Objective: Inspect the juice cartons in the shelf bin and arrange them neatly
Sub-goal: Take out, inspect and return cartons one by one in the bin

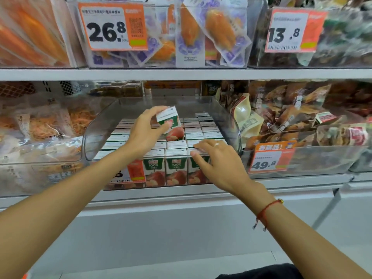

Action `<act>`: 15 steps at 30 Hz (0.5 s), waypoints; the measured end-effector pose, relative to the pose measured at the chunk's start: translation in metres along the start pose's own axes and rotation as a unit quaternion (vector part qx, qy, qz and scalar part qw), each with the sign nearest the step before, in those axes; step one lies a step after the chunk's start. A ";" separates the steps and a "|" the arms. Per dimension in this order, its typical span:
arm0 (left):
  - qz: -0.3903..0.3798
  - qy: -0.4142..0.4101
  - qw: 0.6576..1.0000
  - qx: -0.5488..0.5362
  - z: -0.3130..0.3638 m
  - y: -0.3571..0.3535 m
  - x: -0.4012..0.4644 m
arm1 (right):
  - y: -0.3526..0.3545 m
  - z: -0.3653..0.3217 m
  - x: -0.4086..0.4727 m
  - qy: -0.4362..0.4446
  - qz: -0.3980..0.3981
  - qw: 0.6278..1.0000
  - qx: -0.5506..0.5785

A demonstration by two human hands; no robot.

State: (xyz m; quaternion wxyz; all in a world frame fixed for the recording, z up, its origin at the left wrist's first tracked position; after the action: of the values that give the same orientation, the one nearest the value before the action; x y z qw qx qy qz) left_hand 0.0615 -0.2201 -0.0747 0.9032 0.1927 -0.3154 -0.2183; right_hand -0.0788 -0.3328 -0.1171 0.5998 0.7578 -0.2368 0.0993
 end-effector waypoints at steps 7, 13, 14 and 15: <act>-0.193 -0.018 0.976 0.095 -0.003 -0.026 0.017 | -0.003 0.004 0.001 -0.014 0.010 1.000 0.002; -0.247 -0.026 0.943 0.223 -0.025 -0.048 0.022 | -0.005 0.004 -0.001 -0.017 0.010 1.000 -0.003; -0.253 -0.027 0.935 0.248 -0.029 -0.051 0.023 | -0.006 0.004 -0.001 -0.017 0.011 1.000 -0.005; -0.263 -0.024 0.928 0.262 -0.033 -0.053 0.023 | -0.006 0.004 -0.001 -0.017 0.011 1.000 -0.007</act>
State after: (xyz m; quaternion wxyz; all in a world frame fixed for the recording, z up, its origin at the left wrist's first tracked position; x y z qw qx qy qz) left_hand 0.0846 -0.2692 -0.1134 0.7230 0.4933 -0.3206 -0.3621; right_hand -0.0772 -0.3352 -0.1239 0.6001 0.7523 -0.2561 0.0913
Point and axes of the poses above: each hand's wrist, its own x-axis towards the middle knuckle, its own y-axis out of the back of the hand, z = x × y, the point moved 10 cm from there along x, towards the middle knuckle, and after that the axes turned 1 degree about y, right-handed, at the moved point
